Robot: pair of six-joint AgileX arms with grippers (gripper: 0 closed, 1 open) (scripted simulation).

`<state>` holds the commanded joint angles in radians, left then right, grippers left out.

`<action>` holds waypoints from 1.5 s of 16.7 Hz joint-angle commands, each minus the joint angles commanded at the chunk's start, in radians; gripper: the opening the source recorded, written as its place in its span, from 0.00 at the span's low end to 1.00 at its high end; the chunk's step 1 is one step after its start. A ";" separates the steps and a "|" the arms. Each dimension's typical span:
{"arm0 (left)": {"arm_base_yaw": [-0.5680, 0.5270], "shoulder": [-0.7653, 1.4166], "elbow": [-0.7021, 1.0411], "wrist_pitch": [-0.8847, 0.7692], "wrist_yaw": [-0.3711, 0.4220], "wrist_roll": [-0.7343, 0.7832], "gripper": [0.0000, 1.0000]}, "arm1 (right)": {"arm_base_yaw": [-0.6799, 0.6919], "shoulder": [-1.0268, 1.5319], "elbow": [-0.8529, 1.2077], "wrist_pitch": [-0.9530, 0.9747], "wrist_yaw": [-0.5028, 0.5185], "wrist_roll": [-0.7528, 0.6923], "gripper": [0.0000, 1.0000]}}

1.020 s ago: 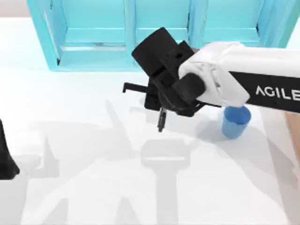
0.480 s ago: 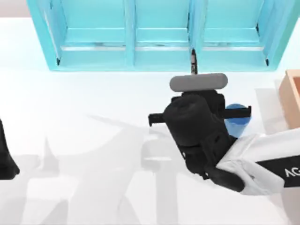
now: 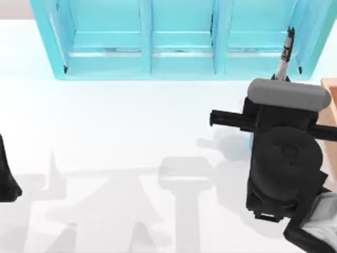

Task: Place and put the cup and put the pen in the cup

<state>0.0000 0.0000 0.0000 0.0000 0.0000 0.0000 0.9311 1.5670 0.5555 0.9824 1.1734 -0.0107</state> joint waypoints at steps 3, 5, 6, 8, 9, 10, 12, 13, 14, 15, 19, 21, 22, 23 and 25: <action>0.000 0.000 0.000 0.000 0.000 0.000 1.00 | 0.006 -0.053 -0.021 0.046 0.035 -0.030 0.00; 0.000 0.000 0.000 0.000 0.000 0.000 1.00 | 0.006 -0.053 -0.021 0.046 0.035 -0.030 0.00; 0.000 0.000 0.000 0.000 0.000 0.000 1.00 | 0.006 -0.053 -0.021 0.046 0.035 -0.030 0.00; 0.000 0.000 0.000 0.000 0.000 0.000 1.00 | 0.001 -0.046 -0.018 0.046 0.031 -0.029 0.00; 0.000 0.000 0.000 0.000 0.000 0.000 1.00 | -0.005 -0.035 -0.015 0.052 0.017 -0.028 0.00; 0.000 0.000 0.000 0.000 0.000 0.000 1.00 | -0.017 -0.022 -0.011 0.060 -0.001 -0.026 0.00; 0.000 0.000 0.000 0.000 0.000 0.000 1.00 | -0.055 0.010 0.000 0.082 -0.034 -0.021 0.00; 0.000 0.000 0.000 0.000 0.000 0.000 1.00 | -0.078 0.029 0.006 0.094 -0.053 -0.020 0.00; 0.000 0.000 0.000 0.000 0.000 0.000 1.00 | -0.099 0.047 0.011 0.106 -0.073 -0.019 0.00; 0.000 0.000 0.000 0.000 0.000 0.000 1.00 | -0.116 0.062 0.016 0.115 -0.088 -0.018 0.00; 0.000 0.000 0.000 0.000 0.000 0.000 1.00 | -0.132 0.074 0.019 0.122 -0.102 -0.017 0.00; 0.000 0.000 0.000 0.000 0.000 0.000 1.00 | -0.132 0.074 0.019 0.122 -0.102 -0.017 0.08; 0.000 0.000 0.000 0.000 0.000 0.000 1.00 | -0.132 0.074 0.019 0.122 -0.102 -0.017 0.15; 0.000 0.000 0.000 0.000 0.000 0.000 1.00 | -0.132 0.074 0.019 0.122 -0.102 -0.017 0.23; 0.000 0.000 0.000 0.000 0.000 0.000 1.00 | -0.132 0.074 0.019 0.122 -0.102 -0.017 0.38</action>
<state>0.0000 0.0000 0.0000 0.0000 0.0000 0.0000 0.7987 1.6412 0.5748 1.1048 1.0718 -0.0274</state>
